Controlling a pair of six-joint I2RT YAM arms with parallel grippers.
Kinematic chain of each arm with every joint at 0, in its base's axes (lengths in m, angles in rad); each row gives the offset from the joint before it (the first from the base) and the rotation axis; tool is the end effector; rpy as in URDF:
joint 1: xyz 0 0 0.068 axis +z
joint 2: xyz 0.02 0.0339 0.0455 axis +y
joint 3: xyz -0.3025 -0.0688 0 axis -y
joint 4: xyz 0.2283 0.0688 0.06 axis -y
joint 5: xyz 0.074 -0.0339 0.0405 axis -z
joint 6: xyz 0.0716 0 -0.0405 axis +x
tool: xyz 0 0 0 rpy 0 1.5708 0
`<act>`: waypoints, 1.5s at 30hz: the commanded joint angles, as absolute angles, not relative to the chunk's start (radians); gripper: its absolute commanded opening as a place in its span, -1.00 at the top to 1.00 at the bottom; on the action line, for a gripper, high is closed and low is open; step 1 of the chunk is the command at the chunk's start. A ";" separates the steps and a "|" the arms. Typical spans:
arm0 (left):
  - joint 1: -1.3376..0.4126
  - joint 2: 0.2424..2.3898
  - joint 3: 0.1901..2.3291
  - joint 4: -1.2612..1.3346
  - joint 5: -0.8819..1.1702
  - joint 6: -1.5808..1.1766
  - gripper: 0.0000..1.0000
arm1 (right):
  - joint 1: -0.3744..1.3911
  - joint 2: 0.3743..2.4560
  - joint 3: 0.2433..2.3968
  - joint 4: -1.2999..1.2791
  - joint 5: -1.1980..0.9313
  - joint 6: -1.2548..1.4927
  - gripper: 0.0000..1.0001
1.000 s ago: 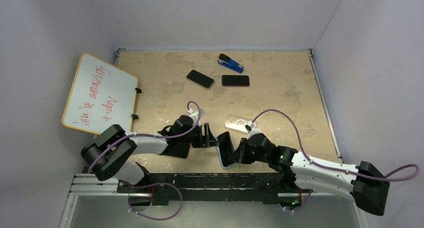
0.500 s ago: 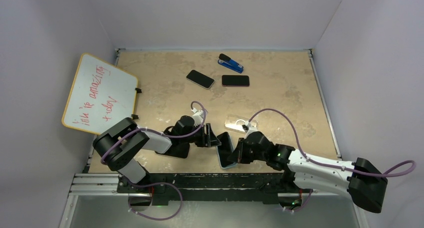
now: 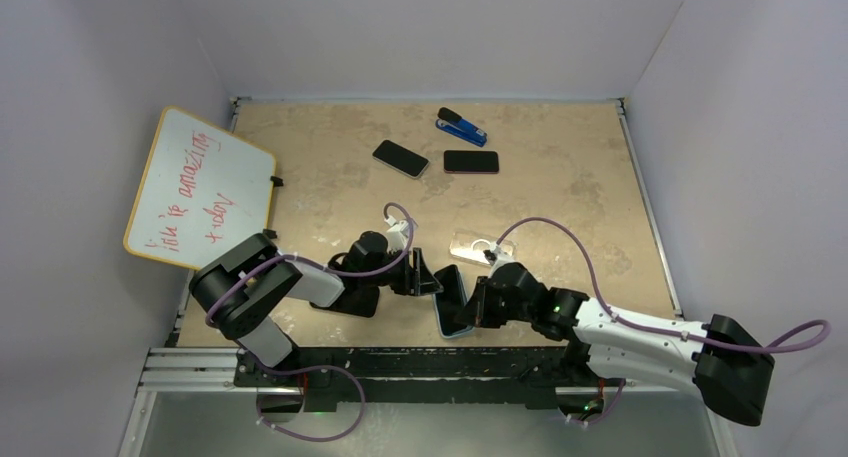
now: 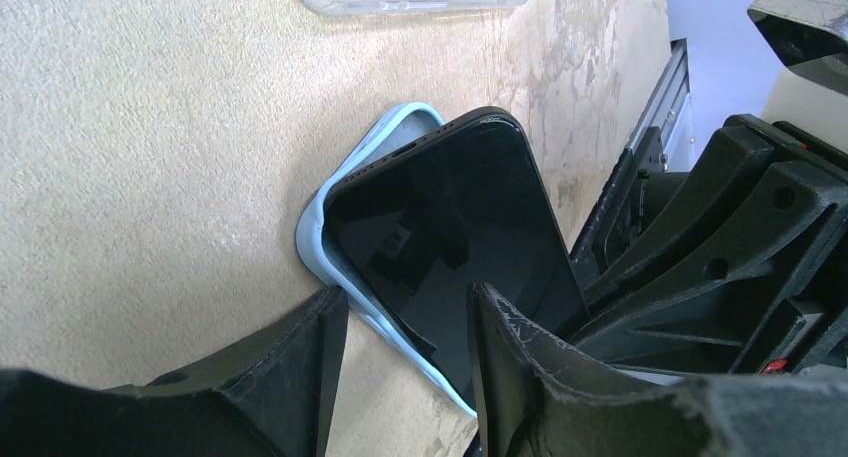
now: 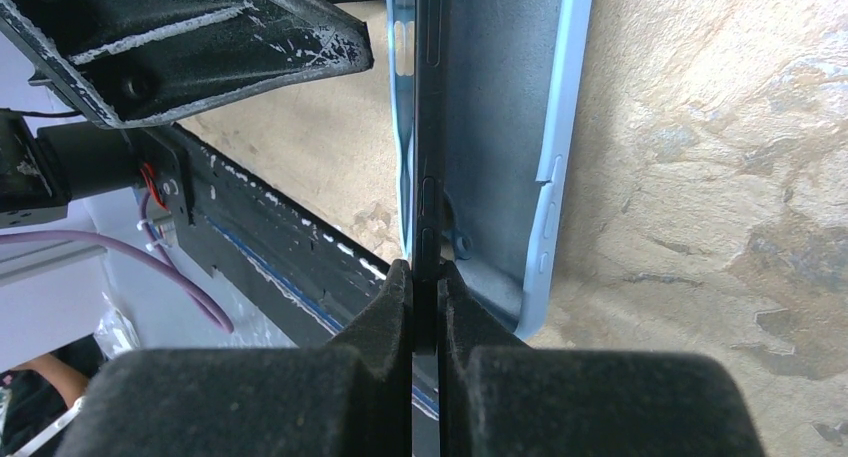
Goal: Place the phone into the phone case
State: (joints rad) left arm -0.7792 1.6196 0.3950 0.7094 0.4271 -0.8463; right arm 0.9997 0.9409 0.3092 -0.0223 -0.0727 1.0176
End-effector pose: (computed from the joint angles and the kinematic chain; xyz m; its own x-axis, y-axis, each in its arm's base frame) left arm 0.1853 -0.2247 0.1527 -0.9033 -0.0658 -0.4239 0.3314 0.5206 -0.7869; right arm 0.0912 0.1516 0.1831 -0.9132 0.1485 -0.3794 -0.1774 0.6933 0.6985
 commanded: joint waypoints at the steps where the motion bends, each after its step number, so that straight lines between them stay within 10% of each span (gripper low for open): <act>1: -0.796 1.604 0.417 0.734 0.474 -0.791 0.01 | 1.012 0.998 0.276 -0.143 -0.093 0.974 1.00; 18: -0.798 1.557 0.428 0.665 0.464 -0.778 -0.02 | 1.011 0.870 0.436 -0.438 0.092 0.979 0.17; 45: -0.847 1.662 0.462 0.692 0.398 -0.829 0.10 | 0.918 1.140 0.592 -0.293 0.222 0.794 0.36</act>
